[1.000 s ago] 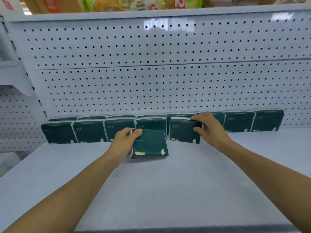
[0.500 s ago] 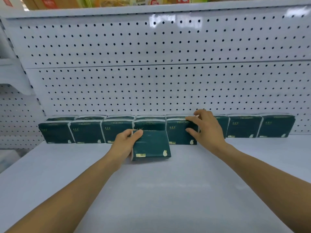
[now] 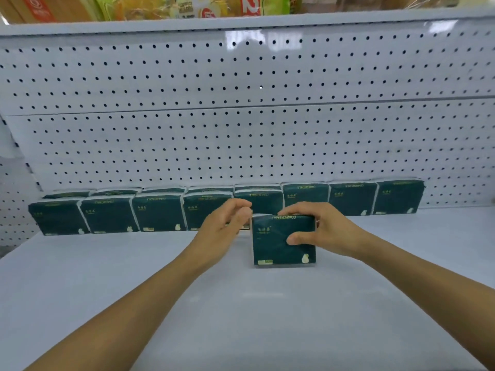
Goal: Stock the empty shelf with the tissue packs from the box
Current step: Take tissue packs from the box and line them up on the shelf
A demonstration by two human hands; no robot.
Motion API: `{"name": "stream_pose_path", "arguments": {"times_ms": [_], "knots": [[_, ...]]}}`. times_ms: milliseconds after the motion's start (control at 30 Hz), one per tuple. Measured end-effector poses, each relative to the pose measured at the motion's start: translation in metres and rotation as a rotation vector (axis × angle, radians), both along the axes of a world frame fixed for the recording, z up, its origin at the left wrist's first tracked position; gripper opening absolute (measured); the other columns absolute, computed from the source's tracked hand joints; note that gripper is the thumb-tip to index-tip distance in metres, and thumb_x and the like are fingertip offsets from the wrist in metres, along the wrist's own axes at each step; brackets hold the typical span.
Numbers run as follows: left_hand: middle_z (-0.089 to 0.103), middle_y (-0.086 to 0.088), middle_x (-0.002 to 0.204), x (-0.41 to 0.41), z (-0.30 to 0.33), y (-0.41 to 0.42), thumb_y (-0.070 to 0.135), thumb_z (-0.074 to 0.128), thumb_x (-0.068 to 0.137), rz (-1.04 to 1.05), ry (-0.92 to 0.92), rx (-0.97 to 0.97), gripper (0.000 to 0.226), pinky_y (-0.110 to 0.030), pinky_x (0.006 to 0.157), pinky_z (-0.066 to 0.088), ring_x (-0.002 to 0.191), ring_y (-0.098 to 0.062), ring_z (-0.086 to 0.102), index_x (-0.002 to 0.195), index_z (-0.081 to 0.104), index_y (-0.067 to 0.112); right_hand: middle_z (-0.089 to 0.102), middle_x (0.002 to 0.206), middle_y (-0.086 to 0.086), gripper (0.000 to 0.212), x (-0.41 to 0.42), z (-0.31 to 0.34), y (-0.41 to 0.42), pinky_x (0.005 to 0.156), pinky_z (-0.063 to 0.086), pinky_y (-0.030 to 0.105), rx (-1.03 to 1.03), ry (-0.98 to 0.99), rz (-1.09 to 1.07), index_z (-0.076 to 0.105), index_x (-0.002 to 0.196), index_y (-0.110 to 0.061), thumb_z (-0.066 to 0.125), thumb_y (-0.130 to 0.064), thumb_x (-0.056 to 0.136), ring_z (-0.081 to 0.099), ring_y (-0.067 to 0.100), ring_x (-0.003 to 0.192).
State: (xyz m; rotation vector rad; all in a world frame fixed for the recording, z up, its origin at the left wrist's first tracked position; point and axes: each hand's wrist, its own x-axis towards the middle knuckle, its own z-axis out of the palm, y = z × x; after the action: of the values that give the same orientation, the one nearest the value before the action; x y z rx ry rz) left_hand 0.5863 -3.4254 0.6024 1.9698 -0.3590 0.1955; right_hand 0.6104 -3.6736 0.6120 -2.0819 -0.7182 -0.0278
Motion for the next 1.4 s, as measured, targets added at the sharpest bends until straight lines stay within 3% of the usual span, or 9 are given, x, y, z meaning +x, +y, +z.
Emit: {"name": "stream_pose_path", "arguments": {"times_ms": [67,200,367,533,733,967,1233,1300,1400], "knots": [[0.058,0.019,0.121,0.01,-0.006,-0.01,0.04,0.051,0.099,0.128,-0.14,0.163,0.03,-0.027,0.098,0.046,0.111,0.002,0.054,0.127,0.055,0.028,0.068,0.107,-0.017,0.04,0.003,-0.008,-0.032,0.091,0.054,0.035,-0.048,-0.016,-0.076,0.068,0.108,-0.032,0.083,-0.018,0.074,0.064,0.006,0.102],[0.04,0.006,0.149,0.043,-0.019,-0.02,0.039,0.065,0.09,0.326,-0.479,0.703,0.061,-0.038,0.117,0.023,0.137,-0.015,0.036,0.143,0.04,0.023,0.061,0.106,-0.021,0.041,0.018,-0.014,-0.074,0.087,0.055,0.032,-0.1,-0.102,-0.279,0.065,0.105,-0.04,0.083,-0.02,0.075,0.061,0.004,0.099],[-0.001,0.006,0.165,0.072,-0.023,-0.021,0.054,0.054,0.092,0.364,-0.466,1.175,0.089,-0.048,0.119,-0.013,0.152,-0.016,-0.002,0.156,-0.002,0.027,0.049,0.113,-0.015,0.043,0.043,-0.021,-0.07,0.087,0.048,0.03,-0.277,-0.313,-0.453,0.061,0.121,-0.035,0.077,-0.028,0.081,0.044,0.003,0.106],[0.006,0.005,0.165,0.079,-0.025,-0.023,0.052,0.056,0.092,0.383,-0.453,1.203,0.091,-0.049,0.118,-0.015,0.152,-0.016,0.003,0.156,-0.002,0.027,0.048,0.125,-0.008,0.046,0.061,-0.032,-0.054,0.081,0.053,0.037,-0.346,-0.458,-0.53,0.059,0.128,-0.029,0.074,-0.03,0.084,0.039,0.009,0.118],[0.014,0.003,0.163,0.08,-0.026,-0.027,0.049,0.058,0.092,0.407,-0.47,1.197,0.089,-0.051,0.12,-0.009,0.151,-0.018,0.01,0.157,0.002,0.025,0.047,0.142,-0.003,0.05,0.076,-0.037,-0.044,0.092,0.052,0.041,-0.395,-0.534,-0.529,0.058,0.133,-0.022,0.073,-0.027,0.085,0.045,0.018,0.128],[0.027,0.001,0.159,0.083,-0.028,-0.027,0.048,0.067,0.085,0.434,-0.495,1.219,0.092,-0.052,0.119,-0.004,0.148,-0.02,0.023,0.156,0.015,0.024,0.055,0.139,0.0,0.05,0.084,-0.044,-0.041,0.109,0.03,0.036,-0.458,-0.643,-0.523,0.059,0.131,-0.015,0.075,-0.021,0.083,0.045,0.023,0.134],[0.008,0.0,0.164,0.06,-0.004,-0.042,0.058,0.047,0.094,0.429,-0.429,1.23,0.086,-0.05,0.116,-0.014,0.152,-0.019,0.001,0.156,-0.002,0.025,0.018,0.161,0.004,0.06,0.057,-0.021,-0.03,0.118,0.01,0.045,-0.589,-0.542,-0.565,0.032,0.149,-0.024,0.054,-0.039,0.095,0.01,0.026,0.149],[0.01,0.002,0.164,0.042,-0.001,-0.044,0.061,0.043,0.094,0.455,-0.435,1.197,0.085,-0.051,0.118,-0.011,0.152,-0.021,0.002,0.156,-0.003,0.026,0.012,0.162,0.002,0.062,0.04,-0.014,-0.025,0.119,0.008,0.044,-0.587,-0.538,-0.56,0.026,0.151,-0.027,0.048,-0.045,0.097,0.006,0.027,0.149],[0.031,0.0,0.158,0.007,-0.004,-0.04,0.061,0.049,0.092,0.515,-0.469,1.067,0.085,-0.052,0.121,0.007,0.148,-0.027,0.022,0.157,0.008,0.025,0.021,0.16,0.002,0.062,0.006,-0.006,-0.012,0.116,0.02,0.044,-0.559,-0.553,-0.523,0.028,0.15,-0.026,0.047,-0.048,0.096,0.025,0.028,0.144]]}}
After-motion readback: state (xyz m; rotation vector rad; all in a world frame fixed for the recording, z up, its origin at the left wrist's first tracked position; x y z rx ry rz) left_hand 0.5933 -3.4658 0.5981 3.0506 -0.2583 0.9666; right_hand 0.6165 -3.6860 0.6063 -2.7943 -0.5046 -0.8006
